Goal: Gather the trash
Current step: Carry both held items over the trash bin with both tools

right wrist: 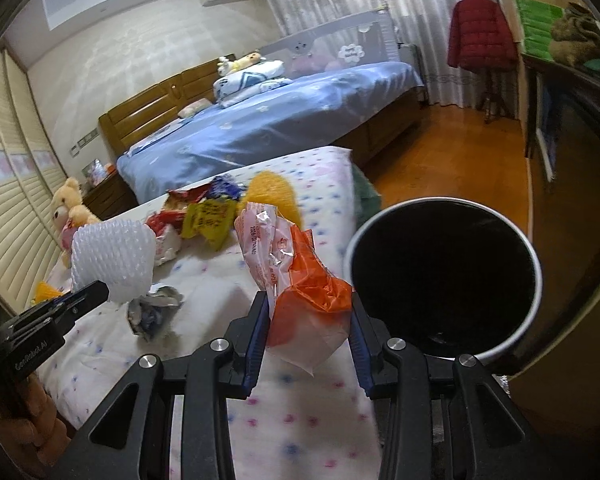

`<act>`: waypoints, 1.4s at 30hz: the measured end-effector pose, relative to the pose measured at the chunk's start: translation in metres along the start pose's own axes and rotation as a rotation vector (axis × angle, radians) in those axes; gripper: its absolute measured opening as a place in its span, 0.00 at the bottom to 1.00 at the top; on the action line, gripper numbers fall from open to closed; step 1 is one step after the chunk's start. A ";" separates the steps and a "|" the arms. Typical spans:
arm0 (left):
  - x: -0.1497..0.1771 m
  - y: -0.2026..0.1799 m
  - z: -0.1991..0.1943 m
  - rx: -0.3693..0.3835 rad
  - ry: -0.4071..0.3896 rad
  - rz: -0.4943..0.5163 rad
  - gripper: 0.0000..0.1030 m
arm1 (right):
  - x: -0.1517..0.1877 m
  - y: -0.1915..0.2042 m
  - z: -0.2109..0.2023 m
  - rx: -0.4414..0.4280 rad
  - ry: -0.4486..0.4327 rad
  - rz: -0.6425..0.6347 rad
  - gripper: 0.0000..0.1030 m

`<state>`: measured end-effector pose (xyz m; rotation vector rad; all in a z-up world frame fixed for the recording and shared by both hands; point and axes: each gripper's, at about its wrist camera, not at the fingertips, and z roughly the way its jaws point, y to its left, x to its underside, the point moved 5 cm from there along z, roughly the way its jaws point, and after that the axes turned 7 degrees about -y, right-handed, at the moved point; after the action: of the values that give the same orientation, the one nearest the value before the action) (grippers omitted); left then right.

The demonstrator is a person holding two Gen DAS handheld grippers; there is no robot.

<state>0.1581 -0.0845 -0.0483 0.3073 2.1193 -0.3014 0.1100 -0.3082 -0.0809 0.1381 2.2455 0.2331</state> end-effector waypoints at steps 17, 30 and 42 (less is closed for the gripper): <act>-0.016 -0.061 0.058 0.128 0.061 0.070 0.16 | -0.006 -0.062 -0.012 0.101 -0.003 0.068 0.37; -0.023 -0.100 0.099 0.183 0.120 0.108 0.16 | -0.012 -0.095 -0.013 0.141 0.012 0.100 0.37; -0.027 -0.132 0.137 0.196 0.167 0.135 0.17 | -0.018 -0.115 -0.004 0.170 0.021 0.107 0.37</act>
<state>0.2356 -0.2569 -0.0859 0.6060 2.2230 -0.4168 0.1156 -0.4243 -0.0892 0.3486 2.2794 0.1000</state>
